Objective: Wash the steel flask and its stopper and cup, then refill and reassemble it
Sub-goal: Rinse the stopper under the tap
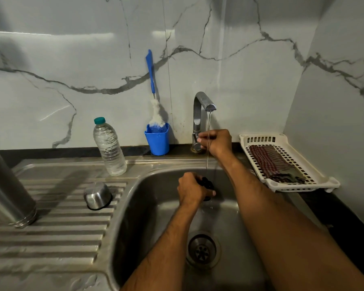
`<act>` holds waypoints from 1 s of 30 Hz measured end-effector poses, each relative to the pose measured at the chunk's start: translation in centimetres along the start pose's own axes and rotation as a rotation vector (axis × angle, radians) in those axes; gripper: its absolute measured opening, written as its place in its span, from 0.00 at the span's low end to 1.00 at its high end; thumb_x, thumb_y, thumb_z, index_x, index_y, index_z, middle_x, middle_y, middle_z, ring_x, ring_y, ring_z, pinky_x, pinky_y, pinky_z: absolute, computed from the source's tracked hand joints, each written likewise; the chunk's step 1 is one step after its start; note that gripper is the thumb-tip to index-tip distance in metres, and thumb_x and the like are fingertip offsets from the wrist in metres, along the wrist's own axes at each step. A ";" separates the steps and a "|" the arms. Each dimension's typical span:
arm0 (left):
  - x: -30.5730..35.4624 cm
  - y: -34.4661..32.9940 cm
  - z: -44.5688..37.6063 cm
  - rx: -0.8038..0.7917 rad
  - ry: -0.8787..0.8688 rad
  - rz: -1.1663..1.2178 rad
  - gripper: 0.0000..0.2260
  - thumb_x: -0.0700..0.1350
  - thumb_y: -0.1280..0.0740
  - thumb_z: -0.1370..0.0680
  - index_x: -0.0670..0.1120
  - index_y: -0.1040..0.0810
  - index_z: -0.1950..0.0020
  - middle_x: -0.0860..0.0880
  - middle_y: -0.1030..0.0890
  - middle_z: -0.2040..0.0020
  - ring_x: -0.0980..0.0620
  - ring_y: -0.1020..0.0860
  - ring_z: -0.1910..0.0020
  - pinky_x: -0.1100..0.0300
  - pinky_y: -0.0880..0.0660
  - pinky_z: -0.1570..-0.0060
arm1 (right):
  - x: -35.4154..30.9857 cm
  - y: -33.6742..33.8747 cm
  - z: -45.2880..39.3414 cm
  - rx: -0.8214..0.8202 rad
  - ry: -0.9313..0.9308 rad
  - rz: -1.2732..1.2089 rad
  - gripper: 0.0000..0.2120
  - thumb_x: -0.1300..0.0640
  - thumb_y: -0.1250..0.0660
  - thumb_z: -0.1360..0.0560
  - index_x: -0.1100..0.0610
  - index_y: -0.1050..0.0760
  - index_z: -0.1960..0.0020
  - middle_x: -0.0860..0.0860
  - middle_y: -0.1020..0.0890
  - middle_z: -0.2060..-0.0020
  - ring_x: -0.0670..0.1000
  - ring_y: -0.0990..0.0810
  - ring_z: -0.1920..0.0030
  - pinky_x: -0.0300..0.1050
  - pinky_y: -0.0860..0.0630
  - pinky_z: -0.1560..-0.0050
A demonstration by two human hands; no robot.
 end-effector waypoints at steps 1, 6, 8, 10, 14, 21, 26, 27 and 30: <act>-0.1 0.0 -0.2 0.003 -0.005 0.003 0.24 0.42 0.16 0.35 0.45 0.21 0.43 0.47 0.18 0.44 0.49 0.19 0.42 0.55 0.19 0.45 | -0.1 -0.3 -0.2 -0.014 0.005 0.006 0.10 0.67 0.24 0.29 0.61 0.15 0.48 0.52 0.13 0.55 0.48 0.13 0.56 0.42 0.15 0.55; 0.0 -0.3 -0.2 -0.013 -0.027 0.005 0.22 0.41 0.17 0.35 0.47 0.22 0.48 0.48 0.18 0.44 0.49 0.20 0.42 0.56 0.20 0.46 | -0.6 -0.9 -0.8 -0.035 0.075 0.051 0.11 0.66 0.23 0.28 0.62 0.15 0.46 0.52 0.14 0.55 0.44 0.15 0.61 0.34 0.19 0.62; 0.2 -0.3 -0.1 -0.025 -0.043 0.001 0.21 0.40 0.16 0.36 0.48 0.23 0.50 0.48 0.18 0.45 0.49 0.20 0.43 0.57 0.19 0.47 | -0.7 -1.2 -1.0 -0.058 0.100 0.070 0.11 0.65 0.23 0.28 0.62 0.15 0.46 0.53 0.14 0.55 0.46 0.15 0.61 0.35 0.19 0.62; 0.2 -0.3 -0.1 -0.026 -0.061 -0.015 0.21 0.40 0.16 0.36 0.47 0.21 0.49 0.47 0.18 0.46 0.49 0.20 0.44 0.56 0.19 0.47 | -0.8 -1.5 -1.2 -0.070 0.117 0.081 0.10 0.65 0.24 0.28 0.62 0.15 0.47 0.53 0.14 0.59 0.48 0.16 0.65 0.38 0.18 0.62; 0.2 -0.2 0.0 -0.024 -0.072 -0.029 0.21 0.40 0.16 0.36 0.46 0.20 0.48 0.48 0.17 0.46 0.50 0.20 0.44 0.60 0.21 0.50 | -0.7 -1.7 -1.8 -0.033 0.113 0.154 0.07 0.63 0.23 0.28 0.62 0.15 0.50 0.49 0.15 0.67 0.45 0.17 0.71 0.42 0.15 0.59; 0.3 0.1 0.2 -0.016 -0.069 -0.011 0.21 0.39 0.16 0.36 0.45 0.20 0.47 0.47 0.17 0.45 0.50 0.19 0.43 0.64 0.23 0.55 | -0.6 -1.1 -1.7 0.022 0.085 0.113 0.06 0.65 0.24 0.27 0.64 0.15 0.50 0.49 0.16 0.67 0.43 0.17 0.72 0.36 0.18 0.64; 0.2 0.2 0.2 -0.024 -0.062 0.007 0.20 0.39 0.16 0.37 0.47 0.20 0.50 0.48 0.17 0.48 0.51 0.19 0.46 0.63 0.22 0.55 | -0.3 -0.5 -1.3 0.081 0.039 0.032 0.07 0.65 0.23 0.28 0.60 0.15 0.51 0.53 0.13 0.60 0.50 0.13 0.64 0.45 0.15 0.55; 0.2 0.2 0.1 -0.023 -0.060 0.014 0.20 0.39 0.16 0.37 0.47 0.20 0.50 0.48 0.17 0.48 0.51 0.20 0.46 0.63 0.22 0.54 | -0.1 -0.5 -1.3 0.082 0.036 0.031 0.07 0.65 0.23 0.28 0.60 0.14 0.51 0.53 0.13 0.60 0.50 0.13 0.64 0.46 0.15 0.54; 0.1 0.4 -0.1 -0.018 -0.059 0.039 0.21 0.38 0.16 0.36 0.46 0.20 0.48 0.49 0.18 0.48 0.51 0.20 0.46 0.63 0.22 0.54 | 0.4 0.0 -0.7 0.109 0.040 -0.029 0.05 0.66 0.24 0.27 0.59 0.15 0.52 0.52 0.13 0.63 0.51 0.13 0.64 0.49 0.15 0.55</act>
Point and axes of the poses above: each hand's wrist, its own z-axis away from the middle knuckle, its own y-axis out of the back of the hand, x = y × z, the point moved 6 cm from there along -z, towards the middle knuckle
